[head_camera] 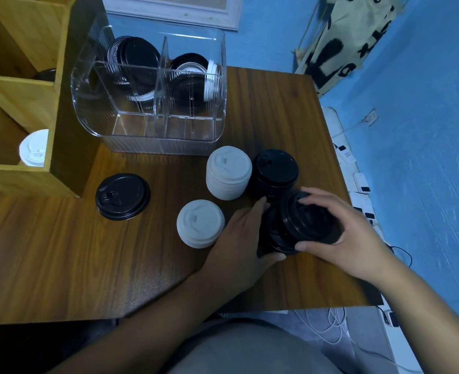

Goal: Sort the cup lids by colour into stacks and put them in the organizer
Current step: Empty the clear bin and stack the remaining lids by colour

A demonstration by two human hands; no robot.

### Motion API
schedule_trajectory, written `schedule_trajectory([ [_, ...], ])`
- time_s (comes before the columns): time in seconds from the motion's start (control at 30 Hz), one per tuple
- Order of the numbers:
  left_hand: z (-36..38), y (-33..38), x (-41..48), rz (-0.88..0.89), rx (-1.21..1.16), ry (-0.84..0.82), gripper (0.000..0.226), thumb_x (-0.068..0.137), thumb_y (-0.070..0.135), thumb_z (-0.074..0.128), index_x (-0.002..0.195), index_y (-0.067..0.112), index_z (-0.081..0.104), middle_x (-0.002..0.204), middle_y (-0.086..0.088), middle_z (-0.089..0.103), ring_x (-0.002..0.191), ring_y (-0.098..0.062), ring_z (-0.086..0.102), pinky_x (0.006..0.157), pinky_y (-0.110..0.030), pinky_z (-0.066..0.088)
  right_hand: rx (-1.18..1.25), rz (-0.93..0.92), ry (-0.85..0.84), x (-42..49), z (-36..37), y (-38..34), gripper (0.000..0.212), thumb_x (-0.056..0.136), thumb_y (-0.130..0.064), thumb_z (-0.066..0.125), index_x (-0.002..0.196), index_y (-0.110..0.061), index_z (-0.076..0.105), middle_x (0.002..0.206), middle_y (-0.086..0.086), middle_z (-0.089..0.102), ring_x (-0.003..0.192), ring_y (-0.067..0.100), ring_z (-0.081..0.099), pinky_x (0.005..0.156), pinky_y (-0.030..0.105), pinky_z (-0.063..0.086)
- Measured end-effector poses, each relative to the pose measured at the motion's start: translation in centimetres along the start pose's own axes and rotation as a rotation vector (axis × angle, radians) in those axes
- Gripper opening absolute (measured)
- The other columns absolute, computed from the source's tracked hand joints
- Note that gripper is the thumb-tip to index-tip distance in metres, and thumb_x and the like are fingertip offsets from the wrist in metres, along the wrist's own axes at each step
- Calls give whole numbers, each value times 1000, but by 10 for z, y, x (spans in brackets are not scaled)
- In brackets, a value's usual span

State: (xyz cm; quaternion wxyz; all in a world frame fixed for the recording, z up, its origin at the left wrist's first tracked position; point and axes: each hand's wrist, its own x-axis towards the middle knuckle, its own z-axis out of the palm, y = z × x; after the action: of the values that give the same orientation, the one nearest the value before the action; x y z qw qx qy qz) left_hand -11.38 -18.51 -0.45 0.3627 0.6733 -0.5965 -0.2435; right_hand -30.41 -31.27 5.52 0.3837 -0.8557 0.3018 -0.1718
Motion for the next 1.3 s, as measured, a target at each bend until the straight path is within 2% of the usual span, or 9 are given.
schedule_trajectory([
  [0.07, 1, 0, 0, 8, 3, 1, 104, 82, 43, 81, 160, 13, 19, 156, 2, 42, 141, -9, 31, 109, -8, 15, -56, -33, -87, 3, 7, -2, 69, 68, -41, 87, 131, -27, 60, 150, -11, 45, 140, 8, 43, 112, 33, 42],
  [0.2, 1, 0, 0, 13, 0, 13, 101, 83, 39, 81, 159, 9, 22, 150, -7, 47, 137, -15, 38, 111, -24, 31, -110, -79, -206, 9, 15, -1, 71, 72, -48, 85, 135, -29, 58, 154, -12, 39, 143, 8, 38, 114, 38, 42],
  [0.37, 2, 0, 0, 17, -16, 16, 104, 81, 43, 83, 160, 12, 21, 151, -2, 47, 139, -14, 37, 111, -24, 28, -26, -65, -165, 10, 15, -4, 48, 83, -41, 76, 129, -28, 63, 151, -12, 44, 138, 8, 45, 108, 33, 47],
  [0.57, 3, -2, 0, 35, -13, 26, 102, 80, 43, 83, 157, 8, 27, 149, -4, 50, 134, -16, 40, 108, -24, 28, -63, -94, -205, 15, 14, -4, 47, 79, -42, 79, 122, -28, 67, 148, -14, 46, 137, 5, 45, 108, 34, 47],
  [0.73, 4, -2, 1, 52, 17, 50, 100, 77, 42, 85, 154, 7, 33, 144, -4, 53, 129, -15, 41, 105, -21, 26, -116, -57, -280, 22, 9, -7, 52, 77, -46, 79, 125, -34, 63, 149, -21, 43, 138, -3, 41, 110, 30, 45],
  [0.9, 4, -3, 0, 71, 34, 28, 98, 76, 40, 86, 154, 12, 34, 144, -1, 52, 132, -16, 41, 106, -23, 29, -114, -2, -384, 25, 2, -6, 80, 77, -41, 84, 146, -37, 42, 146, -27, 46, 134, -5, 44, 109, 20, 41],
  [1.0, 5, -3, 1, 63, 27, 18, 97, 77, 40, 85, 154, 10, 34, 146, -3, 50, 133, -17, 41, 109, -24, 31, -133, -34, -433, 28, -1, -3, 82, 78, -38, 84, 149, -33, 42, 152, -25, 41, 140, -5, 37, 114, 17, 33],
  [1.13, 7, -2, 0, 36, 11, 24, 95, 78, 41, 85, 152, 10, 34, 146, -3, 50, 134, -16, 41, 109, -29, 38, -109, -39, -483, 32, -4, 1, 78, 79, -36, 84, 146, -31, 45, 154, -24, 39, 143, -5, 34, 117, 21, 32],
  [1.3, 6, -1, 0, 33, 20, 28, 93, 77, 41, 86, 150, 14, 35, 144, -1, 50, 131, -14, 42, 106, -27, 38, -142, -63, -471, 27, -2, 3, 77, 82, -38, 81, 148, -29, 43, 157, -22, 35, 146, -2, 29, 118, 29, 31],
])
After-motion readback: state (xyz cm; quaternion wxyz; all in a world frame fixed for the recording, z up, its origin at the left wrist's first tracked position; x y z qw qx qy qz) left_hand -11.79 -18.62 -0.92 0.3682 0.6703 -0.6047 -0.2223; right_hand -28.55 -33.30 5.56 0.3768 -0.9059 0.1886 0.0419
